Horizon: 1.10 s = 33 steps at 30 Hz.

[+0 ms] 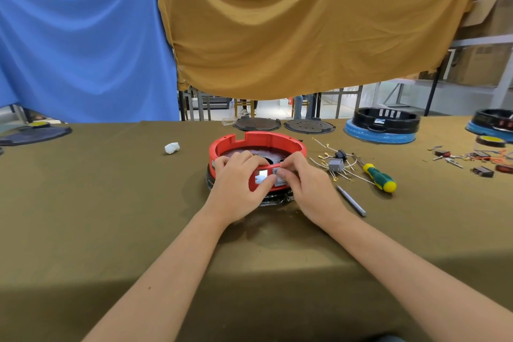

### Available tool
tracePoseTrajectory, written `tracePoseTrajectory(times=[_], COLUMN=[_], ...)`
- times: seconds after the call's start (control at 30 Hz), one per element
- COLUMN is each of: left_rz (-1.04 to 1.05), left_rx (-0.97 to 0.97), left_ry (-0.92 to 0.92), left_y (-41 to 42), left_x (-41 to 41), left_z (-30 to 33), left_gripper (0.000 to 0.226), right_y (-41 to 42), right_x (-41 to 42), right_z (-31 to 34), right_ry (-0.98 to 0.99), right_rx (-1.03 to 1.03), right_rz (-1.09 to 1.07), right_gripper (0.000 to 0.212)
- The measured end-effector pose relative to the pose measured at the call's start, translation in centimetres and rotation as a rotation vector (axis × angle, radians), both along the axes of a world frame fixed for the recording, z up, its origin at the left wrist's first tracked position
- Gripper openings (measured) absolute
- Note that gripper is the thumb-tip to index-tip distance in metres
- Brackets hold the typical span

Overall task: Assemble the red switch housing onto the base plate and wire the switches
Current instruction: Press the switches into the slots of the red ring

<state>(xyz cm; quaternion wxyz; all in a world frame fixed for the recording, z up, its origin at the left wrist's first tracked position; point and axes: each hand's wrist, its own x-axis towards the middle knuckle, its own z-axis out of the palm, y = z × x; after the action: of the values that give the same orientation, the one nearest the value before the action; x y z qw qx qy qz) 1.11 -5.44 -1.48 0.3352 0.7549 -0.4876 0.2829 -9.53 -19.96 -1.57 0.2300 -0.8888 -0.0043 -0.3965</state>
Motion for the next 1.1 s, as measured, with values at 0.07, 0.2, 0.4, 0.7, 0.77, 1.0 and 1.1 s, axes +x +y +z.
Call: tracePoseTrajectory(times=[0.07,0.2,0.4,0.7,0.77,1.0,1.1], left_rz=[0.001,0.002,0.014,0.011,0.007,0.003,0.003], left_rx=[-0.003,-0.014,-0.035,-0.046,-0.044,-0.054,-0.058], left_ry=[0.005,0.01,0.033,0.049,0.049,0.053,0.055], left_y=[0.0,-0.1,-0.3,-0.4,-0.3,-0.3,-0.3], left_x=[0.0,0.0,0.1,0.2,0.2,0.1,0.2], left_z=[0.0,0.0,0.0,-0.1,-0.1,-0.1,-0.1], left_gripper=[0.033,0.033,0.033,0.031,0.03,0.032,0.024], right_y=[-0.1,-0.7,-1.6,-2.4,-2.3,-2.2,-2.2], right_x=[0.0,0.2,0.7,0.9,1.0,0.8,0.8], right_z=[0.1,-0.1,-0.2,-0.2,-0.1,0.0,0.1], right_ry=[0.003,-0.013,0.047,0.1,0.093,0.114,0.116], right_rx=[-0.002,-0.002,0.012,0.044,0.038,0.033,0.041], right_rz=[-0.014,-0.077,-0.116,-0.074,-0.076,-0.061,-0.055], right_gripper=[0.014,0.02,0.027,0.026,0.024,0.023,0.023])
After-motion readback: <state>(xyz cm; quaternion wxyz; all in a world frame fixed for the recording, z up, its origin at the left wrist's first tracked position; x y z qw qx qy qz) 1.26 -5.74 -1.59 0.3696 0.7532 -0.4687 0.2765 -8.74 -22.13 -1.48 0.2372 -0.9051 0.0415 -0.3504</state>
